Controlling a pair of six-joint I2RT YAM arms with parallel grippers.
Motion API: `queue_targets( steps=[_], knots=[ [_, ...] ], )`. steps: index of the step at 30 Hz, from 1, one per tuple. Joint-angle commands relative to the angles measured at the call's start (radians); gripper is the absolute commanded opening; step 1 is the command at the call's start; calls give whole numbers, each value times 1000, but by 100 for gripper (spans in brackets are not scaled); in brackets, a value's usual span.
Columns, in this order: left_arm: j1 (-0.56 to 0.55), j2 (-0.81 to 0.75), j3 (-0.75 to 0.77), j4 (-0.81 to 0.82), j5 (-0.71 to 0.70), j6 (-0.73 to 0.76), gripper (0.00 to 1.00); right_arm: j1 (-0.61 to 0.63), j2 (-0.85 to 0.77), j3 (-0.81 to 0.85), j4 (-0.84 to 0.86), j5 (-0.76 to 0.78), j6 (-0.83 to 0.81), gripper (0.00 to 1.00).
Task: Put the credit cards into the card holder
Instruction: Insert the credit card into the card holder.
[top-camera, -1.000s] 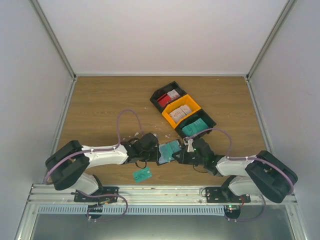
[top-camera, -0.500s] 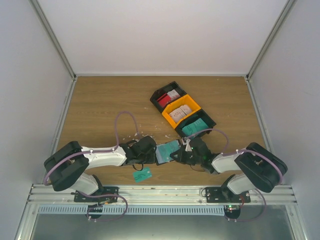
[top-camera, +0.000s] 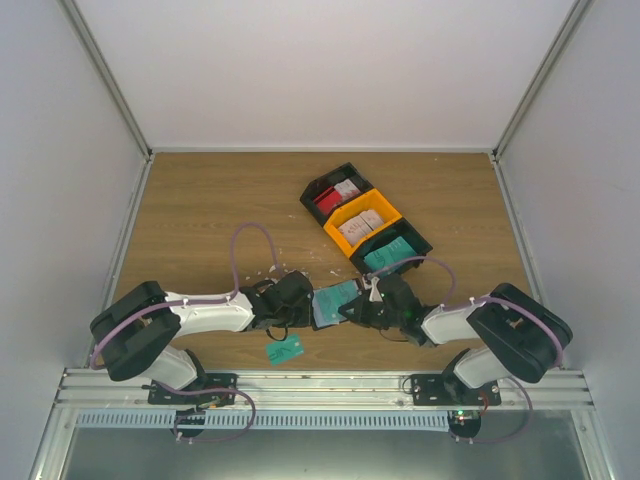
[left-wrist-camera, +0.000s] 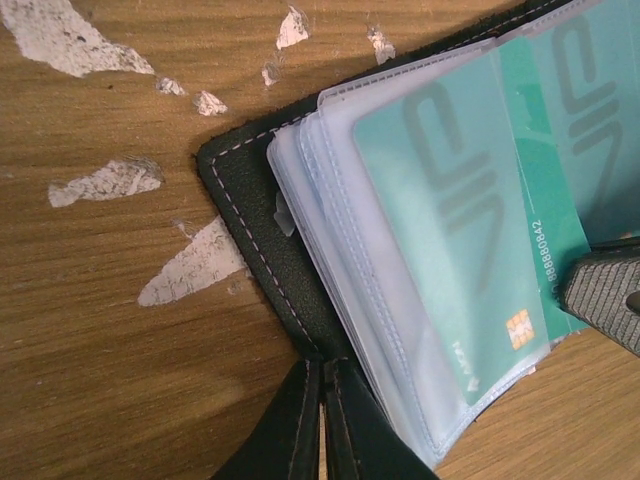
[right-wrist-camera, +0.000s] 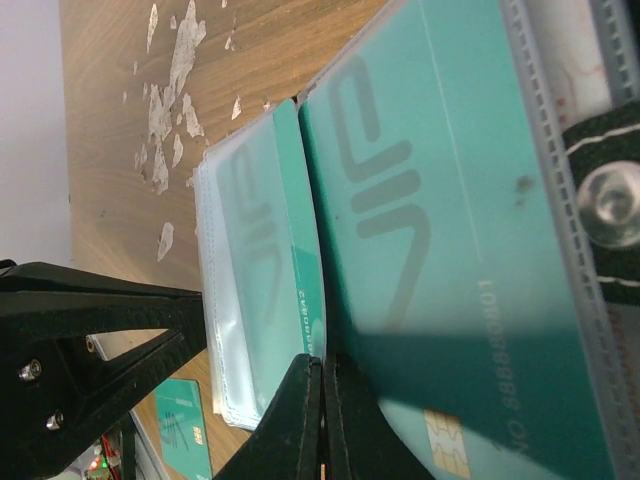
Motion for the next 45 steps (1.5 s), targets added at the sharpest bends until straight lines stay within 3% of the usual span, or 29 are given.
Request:
queue_targets(
  steps=[1,8,16,24,26,30,39,45],
  knots=[
    [-9,48,-22,55,65,11,5,16,23,9,-74,22,-5,1],
    [-9,51,-24,70,77,13,4,43,46,27,-73,-15,-15,2],
    [-9,53,-28,94,119,19,2,57,33,28,-89,-23,-16,9],
    [-9,-10,-2,15,61,37,10,57,-174,60,-333,109,-88,40],
    [-9,-35,11,-24,34,43,15,58,-230,77,-411,136,-118,49],
    [-9,-95,24,-103,-7,38,27,72,-279,128,-541,185,-171,56],
    [8,-272,-41,-349,-64,-65,67,192,-184,250,-635,257,-245,58],
    [19,-385,-100,-503,-33,-176,74,304,-45,378,-637,240,-283,57]
  ],
)
